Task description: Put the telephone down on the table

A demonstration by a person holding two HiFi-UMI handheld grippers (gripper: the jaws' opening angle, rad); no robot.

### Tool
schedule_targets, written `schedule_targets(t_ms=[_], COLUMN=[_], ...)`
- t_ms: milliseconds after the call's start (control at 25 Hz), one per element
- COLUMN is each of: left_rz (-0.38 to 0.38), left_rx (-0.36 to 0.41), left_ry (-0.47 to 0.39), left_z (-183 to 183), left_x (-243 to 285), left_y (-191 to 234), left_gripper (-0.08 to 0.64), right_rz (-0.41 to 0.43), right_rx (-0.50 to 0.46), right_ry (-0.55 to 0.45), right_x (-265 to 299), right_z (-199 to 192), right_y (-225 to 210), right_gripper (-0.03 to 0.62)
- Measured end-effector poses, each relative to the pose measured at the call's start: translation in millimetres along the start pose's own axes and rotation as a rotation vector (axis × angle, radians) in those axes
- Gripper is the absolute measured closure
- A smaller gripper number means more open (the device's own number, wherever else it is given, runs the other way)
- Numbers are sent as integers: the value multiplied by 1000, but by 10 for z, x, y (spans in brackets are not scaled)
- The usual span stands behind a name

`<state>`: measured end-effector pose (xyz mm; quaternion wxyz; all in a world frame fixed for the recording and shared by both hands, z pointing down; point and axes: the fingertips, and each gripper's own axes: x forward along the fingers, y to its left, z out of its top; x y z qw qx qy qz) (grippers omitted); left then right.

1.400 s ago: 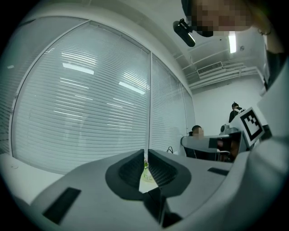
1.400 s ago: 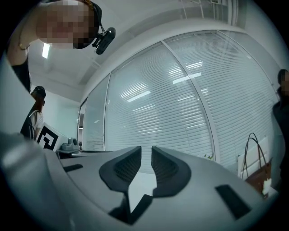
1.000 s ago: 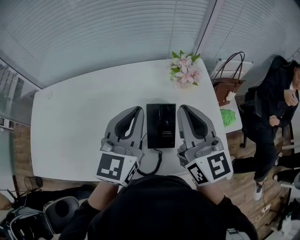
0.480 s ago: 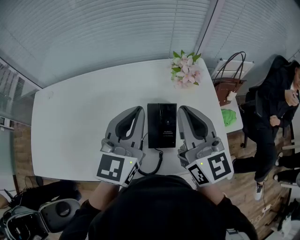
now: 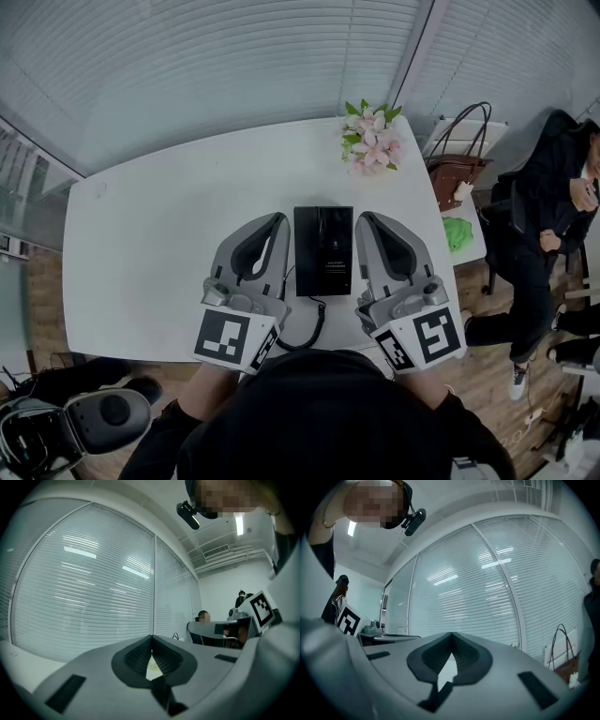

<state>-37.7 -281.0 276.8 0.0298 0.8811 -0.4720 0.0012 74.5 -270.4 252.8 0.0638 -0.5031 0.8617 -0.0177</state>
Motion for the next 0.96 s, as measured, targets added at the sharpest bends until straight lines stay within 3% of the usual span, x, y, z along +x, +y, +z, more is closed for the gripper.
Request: schedule_targets(t_ms=[960], left_rz=[-2], left_rx=[10], left_ry=[-1], left_z=[12], left_x=[33], left_y=[-29], left_gripper=[546], right_rz=[-12], right_rx=[-8], right_ry=[-14], right_x=[-33], right_z=[47], right_y=[-68], right_gripper=[589])
